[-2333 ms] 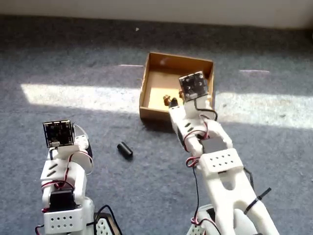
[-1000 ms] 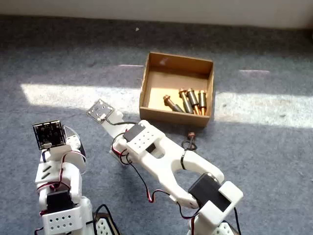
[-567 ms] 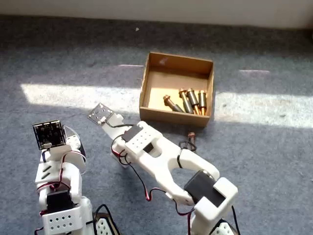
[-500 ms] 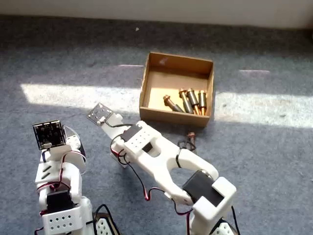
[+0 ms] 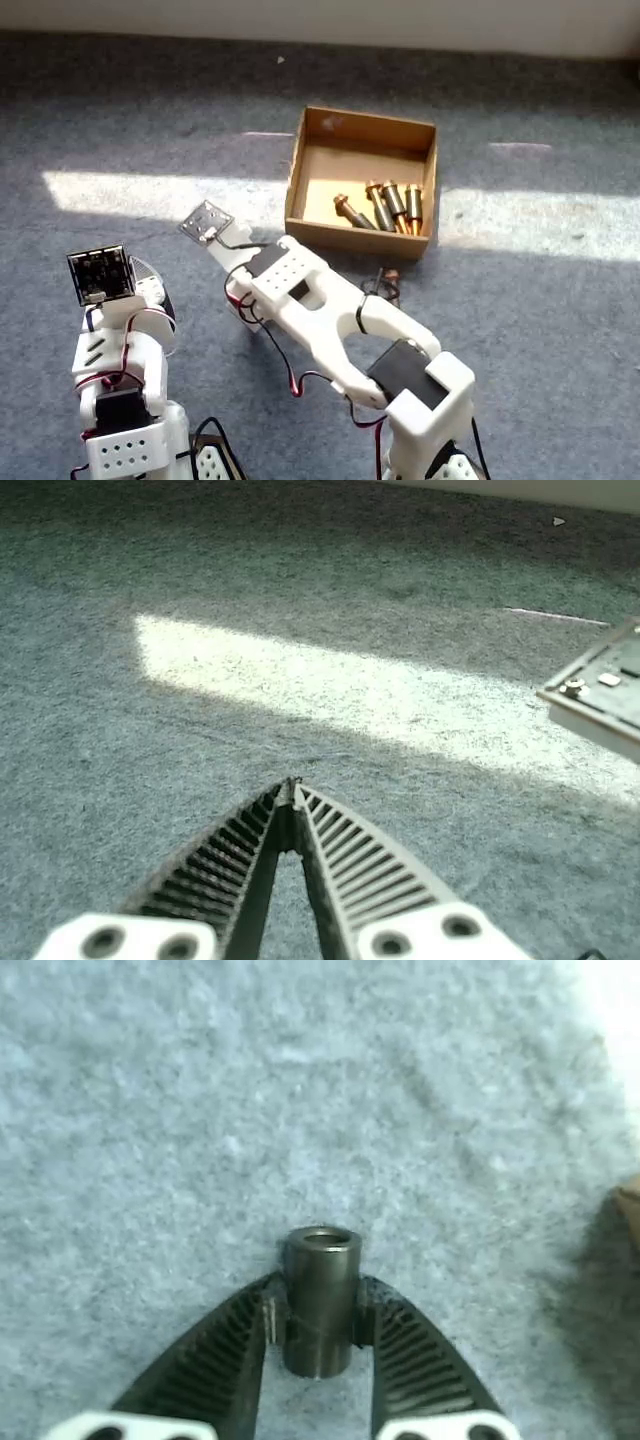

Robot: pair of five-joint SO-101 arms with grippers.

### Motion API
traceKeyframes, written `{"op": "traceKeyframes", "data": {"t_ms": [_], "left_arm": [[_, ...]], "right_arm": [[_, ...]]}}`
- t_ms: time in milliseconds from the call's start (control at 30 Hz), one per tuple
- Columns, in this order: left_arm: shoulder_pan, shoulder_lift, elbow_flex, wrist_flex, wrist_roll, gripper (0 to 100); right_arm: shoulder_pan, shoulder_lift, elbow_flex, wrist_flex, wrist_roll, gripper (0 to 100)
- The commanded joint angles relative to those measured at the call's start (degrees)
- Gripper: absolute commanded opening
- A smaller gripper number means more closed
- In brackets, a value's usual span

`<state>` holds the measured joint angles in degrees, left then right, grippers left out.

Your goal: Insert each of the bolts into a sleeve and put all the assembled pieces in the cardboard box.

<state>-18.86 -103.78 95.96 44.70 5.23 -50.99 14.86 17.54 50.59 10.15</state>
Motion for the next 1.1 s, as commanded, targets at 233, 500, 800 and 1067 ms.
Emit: {"op": "traceKeyframes", "data": {"t_ms": [233, 500, 800, 1067], "left_arm": [[-0.22, -0.48, 1.27, 0.0, -0.79, 2], [-0.13, -0.48, 1.27, 0.09, -0.79, 2], [-0.13, -0.48, 1.27, 0.09, -0.79, 2], [-0.13, -0.48, 1.27, 0.09, -0.79, 2]], "right_arm": [[1.01, -7.69, -1.63, 7.52, -0.44, 0.6], [10.07, -21.58, -1.71, 14.37, -0.18, 0.6], [21.67, -38.2, -0.04, 25.63, -0.44, 0.6], [28.0, -55.87, 18.77, 19.82, -0.18, 0.6]]}}
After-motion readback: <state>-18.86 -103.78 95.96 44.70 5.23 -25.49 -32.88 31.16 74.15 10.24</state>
